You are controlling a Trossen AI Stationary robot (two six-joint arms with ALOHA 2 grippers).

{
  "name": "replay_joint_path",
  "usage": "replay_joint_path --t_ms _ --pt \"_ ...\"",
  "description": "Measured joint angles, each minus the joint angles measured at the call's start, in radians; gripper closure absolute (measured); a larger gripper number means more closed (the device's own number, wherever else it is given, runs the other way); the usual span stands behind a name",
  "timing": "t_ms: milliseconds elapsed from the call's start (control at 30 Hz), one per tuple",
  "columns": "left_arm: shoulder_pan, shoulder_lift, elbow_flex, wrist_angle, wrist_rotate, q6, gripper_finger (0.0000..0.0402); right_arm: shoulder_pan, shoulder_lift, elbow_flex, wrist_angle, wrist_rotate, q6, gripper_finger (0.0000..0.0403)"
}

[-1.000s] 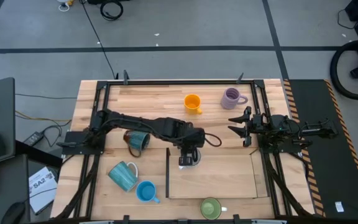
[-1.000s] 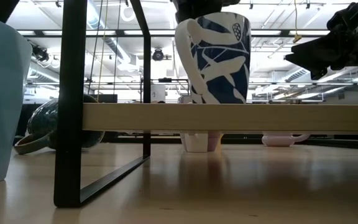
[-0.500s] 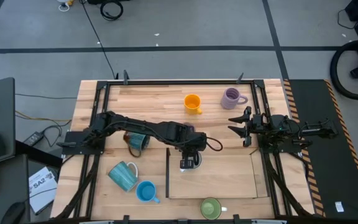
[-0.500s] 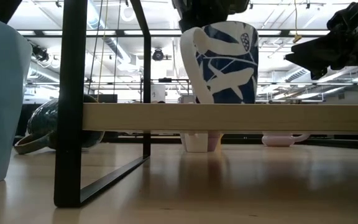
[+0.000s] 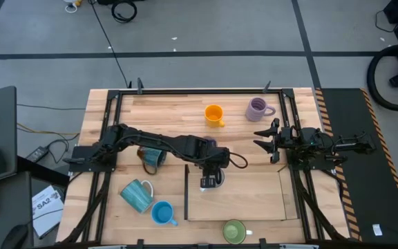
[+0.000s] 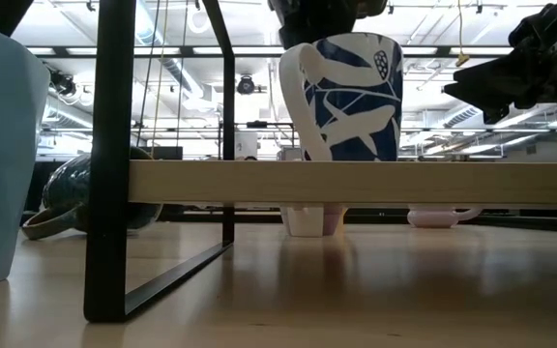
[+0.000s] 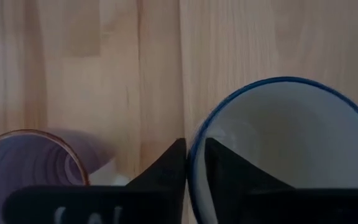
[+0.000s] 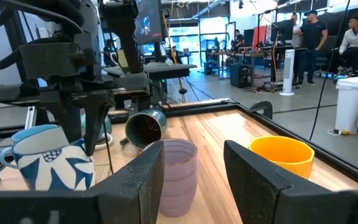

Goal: Place coffee mugs
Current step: Put the white mug on the shelf

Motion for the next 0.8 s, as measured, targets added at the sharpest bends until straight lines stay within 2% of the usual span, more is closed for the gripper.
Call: replay_joint_path --t_ms 333,800 --pt "-0.004 -0.001 0.0 0.023 0.0 0.001 0.0235 0.0 0.0 0.0 0.0 -0.001 0.0 0.0231" --pt "-0.003 -0.083 0.001 0.036 0.0 0.031 0.0225 0.0 0.0 0.0 0.0 -0.005 0.0 0.0231"
